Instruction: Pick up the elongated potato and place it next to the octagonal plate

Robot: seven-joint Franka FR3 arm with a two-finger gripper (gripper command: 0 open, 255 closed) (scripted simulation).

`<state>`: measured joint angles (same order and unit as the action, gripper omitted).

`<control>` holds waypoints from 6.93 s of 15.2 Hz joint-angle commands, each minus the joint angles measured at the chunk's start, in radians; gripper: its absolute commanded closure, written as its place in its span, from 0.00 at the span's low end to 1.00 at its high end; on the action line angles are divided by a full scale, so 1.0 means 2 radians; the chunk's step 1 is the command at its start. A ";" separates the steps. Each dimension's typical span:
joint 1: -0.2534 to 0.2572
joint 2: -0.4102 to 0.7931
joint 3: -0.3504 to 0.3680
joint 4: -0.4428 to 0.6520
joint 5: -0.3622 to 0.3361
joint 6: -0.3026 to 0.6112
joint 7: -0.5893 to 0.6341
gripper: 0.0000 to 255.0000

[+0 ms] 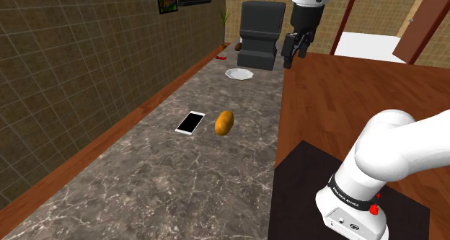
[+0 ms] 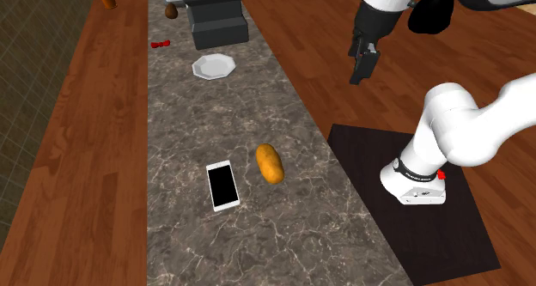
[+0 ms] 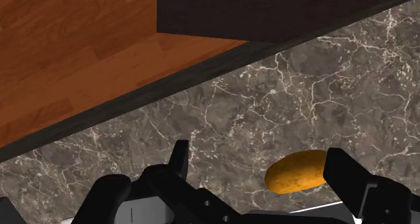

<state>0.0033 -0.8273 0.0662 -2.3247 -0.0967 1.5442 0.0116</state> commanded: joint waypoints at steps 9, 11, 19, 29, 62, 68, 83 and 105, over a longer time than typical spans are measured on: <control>-0.024 0.070 0.076 -0.043 0.061 0.087 0.176 0.00; -0.030 0.097 0.094 -0.046 0.073 0.111 0.219 0.00; -0.060 0.231 0.161 -0.028 0.099 0.211 0.388 0.00; -0.082 0.384 0.198 0.016 0.074 0.305 0.545 0.00; -0.082 0.363 0.196 0.027 0.083 0.275 0.539 1.00; -0.082 0.344 0.193 0.051 0.090 0.234 0.533 1.00; -0.104 0.320 0.158 0.097 0.087 0.163 0.480 1.00; -0.221 0.449 0.026 0.239 0.026 0.147 0.256 1.00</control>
<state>-0.4275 0.0484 0.1293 -1.8805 -0.0416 1.8500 0.5469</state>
